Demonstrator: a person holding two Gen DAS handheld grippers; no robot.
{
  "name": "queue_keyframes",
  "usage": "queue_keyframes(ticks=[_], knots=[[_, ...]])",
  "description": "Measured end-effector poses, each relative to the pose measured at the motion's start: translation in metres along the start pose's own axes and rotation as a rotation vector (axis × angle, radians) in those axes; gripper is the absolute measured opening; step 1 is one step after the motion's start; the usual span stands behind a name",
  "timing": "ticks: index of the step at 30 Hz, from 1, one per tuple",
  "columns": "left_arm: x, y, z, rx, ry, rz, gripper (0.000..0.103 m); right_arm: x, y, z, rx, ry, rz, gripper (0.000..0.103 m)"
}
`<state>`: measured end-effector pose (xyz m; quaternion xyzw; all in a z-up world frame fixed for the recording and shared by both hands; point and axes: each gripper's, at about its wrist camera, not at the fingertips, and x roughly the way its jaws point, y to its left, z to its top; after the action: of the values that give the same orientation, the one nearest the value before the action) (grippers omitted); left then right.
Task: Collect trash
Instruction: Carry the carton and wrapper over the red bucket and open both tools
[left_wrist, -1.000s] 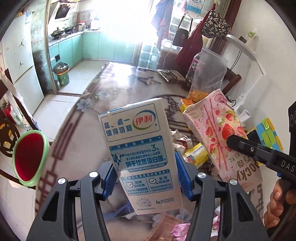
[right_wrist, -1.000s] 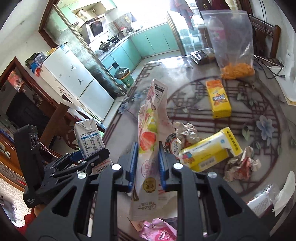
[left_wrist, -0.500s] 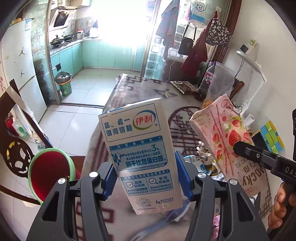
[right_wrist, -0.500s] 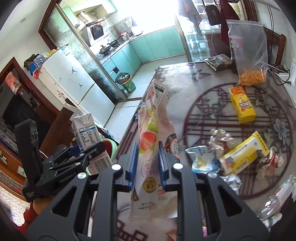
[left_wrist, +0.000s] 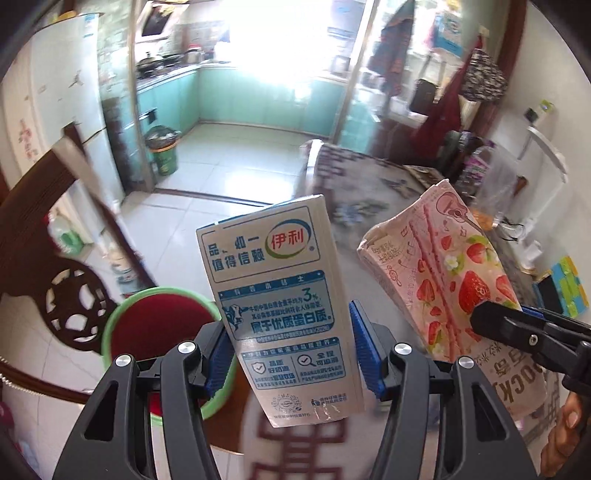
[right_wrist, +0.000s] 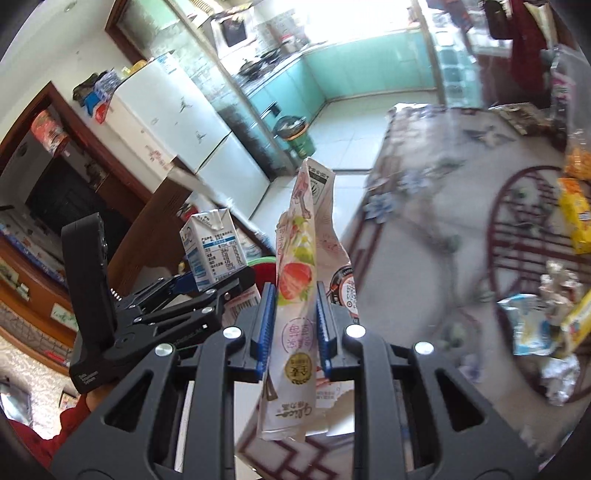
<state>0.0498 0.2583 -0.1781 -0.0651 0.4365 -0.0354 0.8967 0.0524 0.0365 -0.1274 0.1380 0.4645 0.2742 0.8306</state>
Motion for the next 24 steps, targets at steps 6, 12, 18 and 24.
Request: queue_keyframes(ticks=[6, 12, 18, 24], knots=[[0.007, 0.074, -0.01, -0.099, 0.038, 0.131, 0.054, 0.069, 0.045, 0.006, -0.089, 0.113, 0.05, 0.021], [0.015, 0.118, -0.017, -0.128, 0.063, 0.214, 0.054, 0.12, 0.072, 0.014, -0.13, 0.181, 0.061, 0.021], [0.02, 0.14, -0.015, -0.136, 0.071, 0.264, 0.056, 0.148, 0.092, 0.023, -0.173, 0.184, 0.037, 0.046], [0.015, 0.141, -0.006, -0.134, 0.042, 0.248, 0.058, 0.118, 0.099, 0.027, -0.22, 0.092, -0.008, 0.047]])
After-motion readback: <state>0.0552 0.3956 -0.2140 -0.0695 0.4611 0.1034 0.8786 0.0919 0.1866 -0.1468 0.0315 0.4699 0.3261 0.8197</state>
